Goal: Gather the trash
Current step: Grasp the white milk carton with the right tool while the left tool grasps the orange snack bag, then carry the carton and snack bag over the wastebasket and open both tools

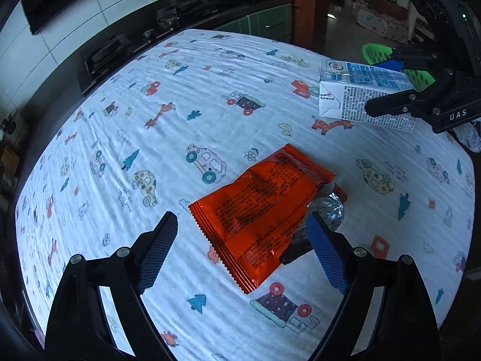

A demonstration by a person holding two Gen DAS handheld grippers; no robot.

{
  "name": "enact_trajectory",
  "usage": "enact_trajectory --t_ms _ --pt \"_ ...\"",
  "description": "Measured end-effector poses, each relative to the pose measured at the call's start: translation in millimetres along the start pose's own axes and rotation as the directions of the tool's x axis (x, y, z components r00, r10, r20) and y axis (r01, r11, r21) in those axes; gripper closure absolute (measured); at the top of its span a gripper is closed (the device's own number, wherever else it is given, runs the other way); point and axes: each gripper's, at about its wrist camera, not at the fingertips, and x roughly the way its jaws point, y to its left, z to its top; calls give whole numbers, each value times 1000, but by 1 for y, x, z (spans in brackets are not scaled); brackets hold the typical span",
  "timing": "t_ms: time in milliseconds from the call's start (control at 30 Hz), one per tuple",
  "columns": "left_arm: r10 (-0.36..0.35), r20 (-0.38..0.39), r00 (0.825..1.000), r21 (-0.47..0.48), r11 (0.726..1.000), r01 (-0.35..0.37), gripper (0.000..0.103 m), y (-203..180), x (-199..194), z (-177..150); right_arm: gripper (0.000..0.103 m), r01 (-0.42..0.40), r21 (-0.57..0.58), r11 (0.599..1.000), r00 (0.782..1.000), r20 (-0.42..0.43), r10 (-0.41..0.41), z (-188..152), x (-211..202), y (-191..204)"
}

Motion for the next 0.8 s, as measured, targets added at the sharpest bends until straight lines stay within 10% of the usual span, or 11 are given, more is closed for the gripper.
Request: enact_trajectory --t_ms 233,800 --pt "-66 -16 998 160 985 67 17 -4 13 4 40 -9 28 1000 1000 3 9 -11 -14 4" --pt "-213 -23 977 179 960 214 20 13 33 7 34 13 57 998 998 -69 -9 -27 -1 5"
